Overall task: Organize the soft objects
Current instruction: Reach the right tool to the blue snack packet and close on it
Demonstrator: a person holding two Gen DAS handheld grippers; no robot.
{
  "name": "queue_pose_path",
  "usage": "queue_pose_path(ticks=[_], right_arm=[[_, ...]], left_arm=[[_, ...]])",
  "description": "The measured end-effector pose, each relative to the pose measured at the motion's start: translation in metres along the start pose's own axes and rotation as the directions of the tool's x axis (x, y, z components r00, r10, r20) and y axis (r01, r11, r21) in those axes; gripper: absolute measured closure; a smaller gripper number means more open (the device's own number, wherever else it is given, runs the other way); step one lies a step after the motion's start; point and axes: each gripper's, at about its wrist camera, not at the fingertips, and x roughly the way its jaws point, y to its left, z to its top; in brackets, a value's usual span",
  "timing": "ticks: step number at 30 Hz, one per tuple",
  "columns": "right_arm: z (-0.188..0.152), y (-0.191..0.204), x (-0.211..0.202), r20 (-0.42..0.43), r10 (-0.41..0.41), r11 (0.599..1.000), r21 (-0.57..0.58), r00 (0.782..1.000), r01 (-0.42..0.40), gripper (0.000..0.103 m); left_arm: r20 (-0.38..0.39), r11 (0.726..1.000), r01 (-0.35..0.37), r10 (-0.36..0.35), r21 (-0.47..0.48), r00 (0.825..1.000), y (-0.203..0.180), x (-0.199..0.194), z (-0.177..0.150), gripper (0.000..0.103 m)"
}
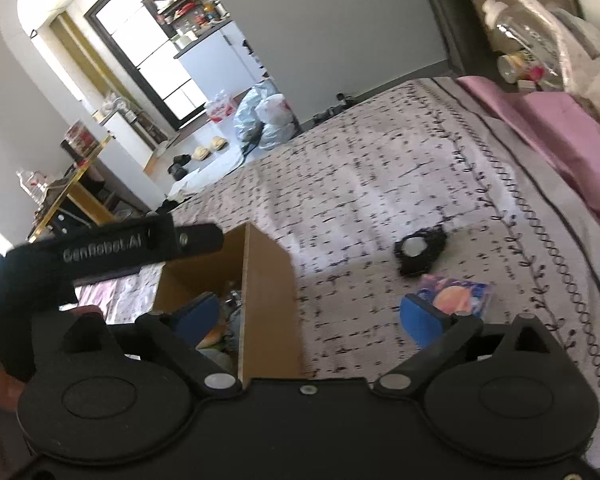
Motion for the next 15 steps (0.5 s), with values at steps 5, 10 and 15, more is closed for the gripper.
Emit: queue_pose_path(ticks=[5, 10, 15], right_arm=[[0.005, -0.016, -0.002, 0.002, -0.018, 1.0, 0.016, 1.0, 0.018, 0.0], [0.009, -0.034, -0.005, 0.009, -0.039, 0.999, 0.03, 0.999, 0.039, 0.0], [0.011, -0.054, -0.006, 0.003, -0.049, 0.997, 0.054, 0.999, 0.049, 0.0]], left_arm=[[0.004, 1.0, 0.011, -0.011, 0.01, 1.0, -0.012, 0.005, -0.004, 0.0], [0.011, 1.0, 0.025, -0.025, 0.02, 1.0, -0.025, 0.009, 0.0, 0.0], [-0.006, 0.998, 0.055, -0.055, 0.011, 0.998, -0.037, 0.018, 0.003, 0.0]])
